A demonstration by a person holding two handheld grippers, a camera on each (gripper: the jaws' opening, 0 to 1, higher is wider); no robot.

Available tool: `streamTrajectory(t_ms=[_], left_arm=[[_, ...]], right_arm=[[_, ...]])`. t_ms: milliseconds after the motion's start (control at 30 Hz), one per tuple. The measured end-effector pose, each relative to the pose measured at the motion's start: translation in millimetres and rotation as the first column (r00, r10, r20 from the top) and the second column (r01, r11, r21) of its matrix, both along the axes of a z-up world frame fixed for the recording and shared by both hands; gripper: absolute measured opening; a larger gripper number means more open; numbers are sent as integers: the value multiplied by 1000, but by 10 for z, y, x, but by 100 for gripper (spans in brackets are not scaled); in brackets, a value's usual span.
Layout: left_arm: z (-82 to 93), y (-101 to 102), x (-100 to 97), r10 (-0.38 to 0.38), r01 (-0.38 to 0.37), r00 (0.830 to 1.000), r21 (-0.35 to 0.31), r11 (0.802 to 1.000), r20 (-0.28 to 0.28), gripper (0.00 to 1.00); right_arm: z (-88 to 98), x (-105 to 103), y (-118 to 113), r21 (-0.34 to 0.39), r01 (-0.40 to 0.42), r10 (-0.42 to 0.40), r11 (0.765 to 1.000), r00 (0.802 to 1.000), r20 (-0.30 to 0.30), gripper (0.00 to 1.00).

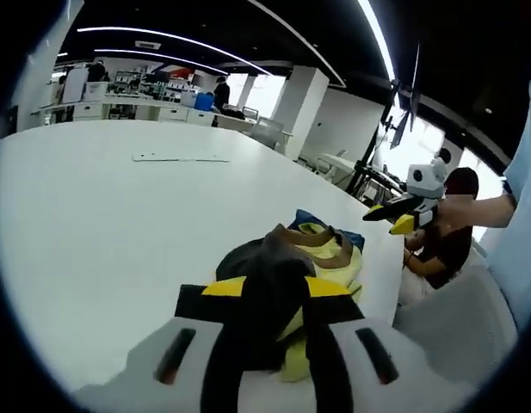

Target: Fold the garment on the visible template until the final outline fits inside the template.

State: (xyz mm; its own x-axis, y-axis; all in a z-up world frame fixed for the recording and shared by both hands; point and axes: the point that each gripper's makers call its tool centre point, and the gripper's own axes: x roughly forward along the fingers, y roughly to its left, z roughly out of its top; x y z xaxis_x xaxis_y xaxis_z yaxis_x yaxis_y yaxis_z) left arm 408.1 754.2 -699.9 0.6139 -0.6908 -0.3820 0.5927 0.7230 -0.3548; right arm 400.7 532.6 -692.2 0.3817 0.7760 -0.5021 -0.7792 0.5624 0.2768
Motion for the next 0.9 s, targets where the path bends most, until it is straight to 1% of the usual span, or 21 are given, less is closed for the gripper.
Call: streamTrajectory(t_ms=[133,200,300,333,400,500,533,600,733,800,900], left_arm=[[-61,0,-37,19,-19,999,-7,1000,-39,21],[-82,-5,-49,17,-17,999,-1,1000,-41,21],[-73,-27,-60,9,-9,999,4,1000,-40,21],[-77,-6,-46,21,-21,999,7,1000,-42,22],[-61,17,-26,47,-48,997,-11,999,-54,23],[-52,10,-37,45,-45,998,-4,999,-52,22],[-58,12,-36,44,-44,998,-2,999,-48,22],[-63,15,-37,40,-40,998,3,999,-47,22],[-110,16,-27,14,-13,998,15,1000,-56,19],[-118,27,-21,18,-17,998,15,1000,-62,18],[-127,36,-13,4,-3,998,11,1000,-66,17]], right_arm=[[-50,29,-67,-10,3,-3,1000,1000,-9,41],[-53,36,-103,-7,6,-6,1000,1000,0,40],[-65,20,-121,-1,15,-15,1000,1000,-6,39],[-74,14,-120,7,22,-22,1000,1000,-11,39],[-86,-2,-113,19,26,-26,999,999,-22,39],[-124,-39,-94,27,20,-19,999,999,-40,36],[-138,-45,-90,31,15,-14,999,999,-36,36],[-175,-41,-99,22,15,-14,1000,999,-43,35],[-235,-27,-92,42,11,-8,999,998,-63,27],[-295,-12,-85,45,10,-6,999,997,-73,23],[-361,-4,-50,59,13,-8,998,996,-89,22]])
